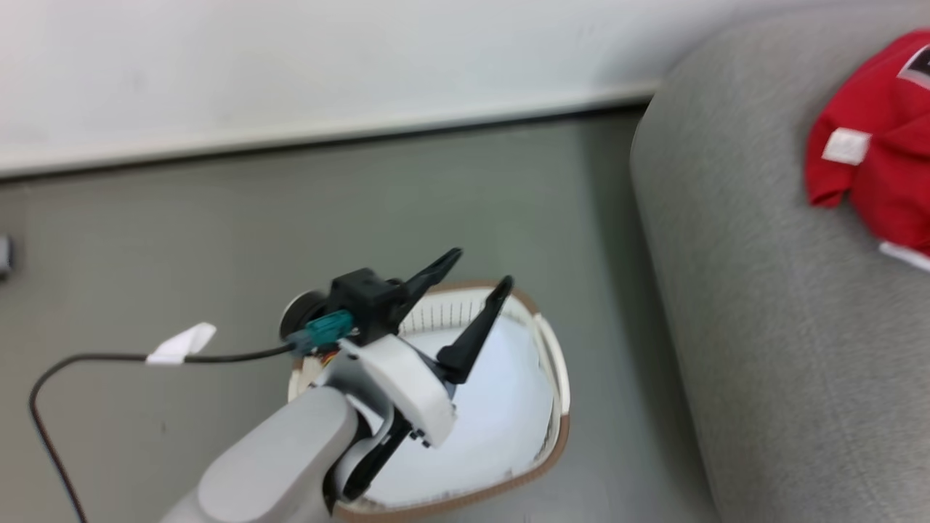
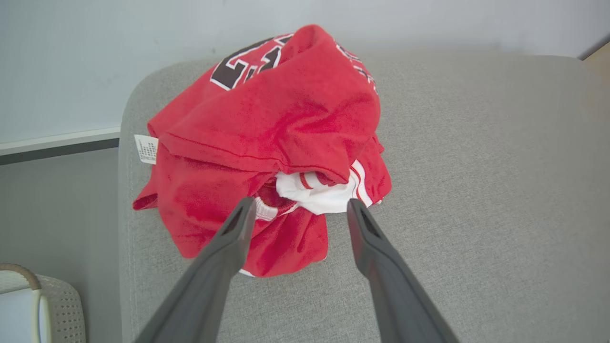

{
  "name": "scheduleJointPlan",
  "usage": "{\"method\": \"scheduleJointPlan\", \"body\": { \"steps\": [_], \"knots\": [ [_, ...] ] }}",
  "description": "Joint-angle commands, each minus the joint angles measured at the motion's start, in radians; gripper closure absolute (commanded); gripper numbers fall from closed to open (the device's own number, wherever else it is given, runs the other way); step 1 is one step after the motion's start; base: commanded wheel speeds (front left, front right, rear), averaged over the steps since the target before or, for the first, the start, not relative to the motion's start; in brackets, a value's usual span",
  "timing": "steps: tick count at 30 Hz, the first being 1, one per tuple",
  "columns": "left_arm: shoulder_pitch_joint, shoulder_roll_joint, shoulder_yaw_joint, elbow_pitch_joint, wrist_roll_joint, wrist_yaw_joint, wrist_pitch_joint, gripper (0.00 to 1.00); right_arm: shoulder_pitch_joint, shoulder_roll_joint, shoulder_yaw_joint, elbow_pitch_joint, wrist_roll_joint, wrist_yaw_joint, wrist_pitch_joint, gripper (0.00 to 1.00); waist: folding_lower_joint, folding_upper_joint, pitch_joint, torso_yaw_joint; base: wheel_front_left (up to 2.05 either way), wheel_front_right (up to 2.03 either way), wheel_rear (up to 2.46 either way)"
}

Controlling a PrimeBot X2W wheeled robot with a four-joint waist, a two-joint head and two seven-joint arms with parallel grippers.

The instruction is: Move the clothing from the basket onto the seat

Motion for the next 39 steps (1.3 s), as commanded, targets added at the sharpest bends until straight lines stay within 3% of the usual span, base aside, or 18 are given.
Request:
{"method": "scheduleJointPlan", "body": {
  "steps": [1,7,15,26,33,39],
  "knots": [
    [0.029,0.005,0.013,0.008,-0.026,0.010,-0.015,0.00,0.032,-0.014,0.000,-0.028,-0.005,-0.003,0.000,0.00,0.0001,0.0000,-0.105,-0.014,0.00,0.00,0.00],
    [0.095,0.017,0.059,0.028,-0.073,0.046,-0.052,0.00,0.119,-0.024,-0.029,-0.159,-0.036,-0.003,-0.031,0.00,0.0001,0.0000,-0.241,-0.002,0.00,0.00,0.00],
    [0.183,0.067,0.127,0.017,-0.117,0.095,-0.085,0.00,0.217,0.026,-0.029,-0.347,-0.081,-0.003,-0.102,0.00,0.0001,0.0000,-0.378,0.037,0.00,0.00,0.00],
    [0.334,0.152,0.277,-0.045,-0.157,0.170,-0.119,0.00,0.325,0.210,-0.032,-0.495,-0.169,-0.003,-0.342,0.00,0.0001,0.0000,-0.427,0.108,0.00,0.00,0.00],
    [0.499,0.123,0.457,-0.122,-0.109,0.198,-0.123,0.00,0.484,0.367,-0.042,-0.497,-0.231,-0.003,-0.510,0.00,0.0001,0.0000,-0.438,0.141,0.00,0.00,0.00],
    [0.634,0.052,0.609,-0.160,0.012,0.194,-0.123,0.00,0.589,0.435,-0.030,-0.439,-0.280,-0.003,-0.639,0.00,0.0001,0.0000,-0.443,0.159,0.00,0.00,0.00]
  ]
}}
